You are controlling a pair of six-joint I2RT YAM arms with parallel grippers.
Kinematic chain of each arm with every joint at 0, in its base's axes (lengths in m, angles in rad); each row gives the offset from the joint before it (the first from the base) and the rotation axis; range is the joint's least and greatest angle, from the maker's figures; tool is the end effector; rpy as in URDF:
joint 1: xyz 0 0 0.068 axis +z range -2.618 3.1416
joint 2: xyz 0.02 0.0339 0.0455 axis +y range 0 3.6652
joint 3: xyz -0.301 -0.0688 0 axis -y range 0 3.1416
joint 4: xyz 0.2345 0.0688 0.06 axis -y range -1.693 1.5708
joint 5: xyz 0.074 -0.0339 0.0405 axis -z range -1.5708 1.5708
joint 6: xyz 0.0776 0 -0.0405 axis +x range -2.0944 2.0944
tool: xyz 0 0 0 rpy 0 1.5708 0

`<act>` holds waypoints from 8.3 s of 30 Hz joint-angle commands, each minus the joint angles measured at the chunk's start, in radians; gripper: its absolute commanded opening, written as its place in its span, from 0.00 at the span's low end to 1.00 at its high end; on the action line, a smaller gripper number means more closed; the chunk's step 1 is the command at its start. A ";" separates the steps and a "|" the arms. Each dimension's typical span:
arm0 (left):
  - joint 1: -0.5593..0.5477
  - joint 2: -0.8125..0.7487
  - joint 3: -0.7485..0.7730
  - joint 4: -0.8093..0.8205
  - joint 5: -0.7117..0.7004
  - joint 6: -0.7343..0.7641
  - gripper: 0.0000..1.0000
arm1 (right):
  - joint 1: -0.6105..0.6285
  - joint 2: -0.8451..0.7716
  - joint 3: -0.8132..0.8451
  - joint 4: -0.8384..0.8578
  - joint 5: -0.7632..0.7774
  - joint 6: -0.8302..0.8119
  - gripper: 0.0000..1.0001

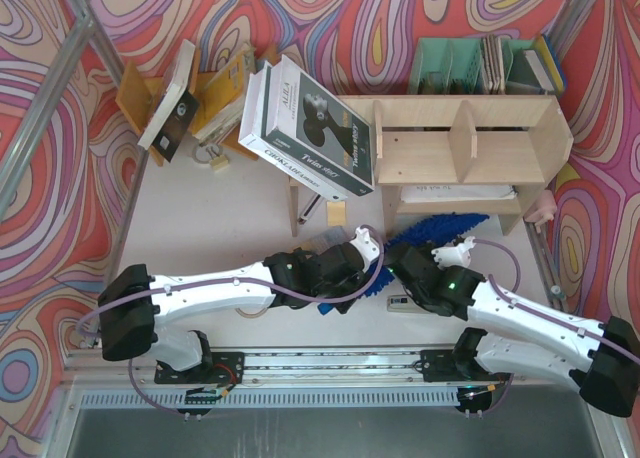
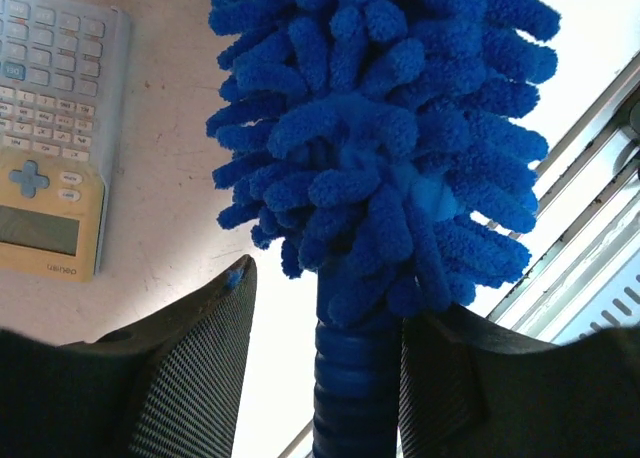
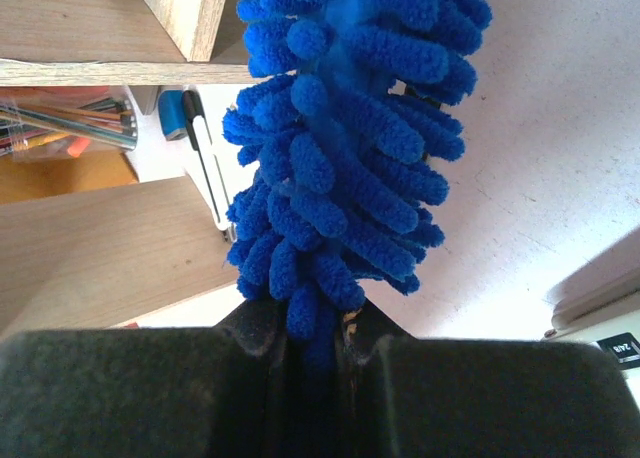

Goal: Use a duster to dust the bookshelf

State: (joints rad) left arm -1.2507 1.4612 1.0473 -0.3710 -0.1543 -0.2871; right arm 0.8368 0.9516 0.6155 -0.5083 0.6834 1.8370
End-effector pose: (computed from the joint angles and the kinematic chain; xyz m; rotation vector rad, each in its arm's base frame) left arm 0.1159 -0.3119 0.2668 1.0510 2.1770 -0.5622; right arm 0.1540 0.0976 0.2376 1.3437 1.8258 0.6454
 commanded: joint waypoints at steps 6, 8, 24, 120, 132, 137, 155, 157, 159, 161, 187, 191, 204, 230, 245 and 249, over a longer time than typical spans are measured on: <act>0.002 0.035 -0.039 -0.017 0.009 -0.001 0.48 | 0.002 -0.053 0.014 0.069 0.026 0.018 0.00; 0.002 0.040 -0.037 -0.022 0.009 0.002 0.45 | 0.001 -0.055 0.014 0.072 0.026 0.017 0.00; -0.002 0.035 0.007 -0.075 0.012 -0.012 0.00 | 0.002 -0.066 0.046 -0.037 0.033 0.021 0.32; -0.133 -0.336 0.177 -0.046 -0.532 -0.409 0.00 | 0.002 -0.169 0.619 0.085 0.338 -1.240 0.99; -0.196 -0.223 0.304 0.001 -0.551 -0.614 0.00 | 0.002 -0.154 0.626 0.114 0.374 -1.299 0.99; -0.276 -0.184 0.362 -0.112 -0.715 -0.724 0.00 | 0.002 -0.165 0.625 0.114 0.375 -1.311 0.99; -0.394 -0.157 0.387 -0.262 -0.877 -0.925 0.00 | 0.002 -0.335 0.276 0.119 0.283 -1.278 0.99; -0.403 -0.167 0.374 -0.277 -0.885 -0.954 0.00 | 0.002 -0.405 0.177 0.168 0.292 -1.315 0.99; -0.409 -0.170 0.369 -0.290 -0.899 -0.976 0.00 | 0.002 -0.479 0.085 0.238 0.278 -1.377 0.99; -0.415 -0.169 0.373 -0.302 -0.911 -0.998 0.00 | 0.002 -0.546 0.004 0.314 0.245 -1.454 0.99; -0.335 -0.147 0.318 -0.363 -0.732 -1.109 0.00 | 0.002 -0.531 -0.161 0.444 0.209 -1.539 0.99; -0.319 -0.150 0.318 -0.332 -0.711 -1.069 0.00 | 0.002 -0.579 -0.191 0.491 0.175 -1.578 0.99; -0.419 -0.166 0.443 -0.366 -0.932 -0.947 0.00 | 0.002 -0.533 -0.183 0.478 0.199 -1.570 0.99; -0.334 -0.101 0.360 -0.297 -0.644 -0.971 0.00 | 0.002 -0.545 -0.180 0.450 0.240 -1.542 0.99; -0.334 -0.256 0.302 -0.397 -0.830 -1.035 0.00 | 0.001 -0.546 -0.177 0.440 0.252 -1.535 0.99; -0.336 -0.286 0.304 -0.388 -0.854 -1.002 0.00 | 0.002 -0.545 -0.177 0.441 0.252 -1.534 0.99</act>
State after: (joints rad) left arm -1.5936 1.2140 1.3655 -0.7155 -0.8684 -1.2816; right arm 0.8383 0.4137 0.4213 -0.0696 0.9092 0.2943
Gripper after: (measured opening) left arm 0.344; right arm 0.987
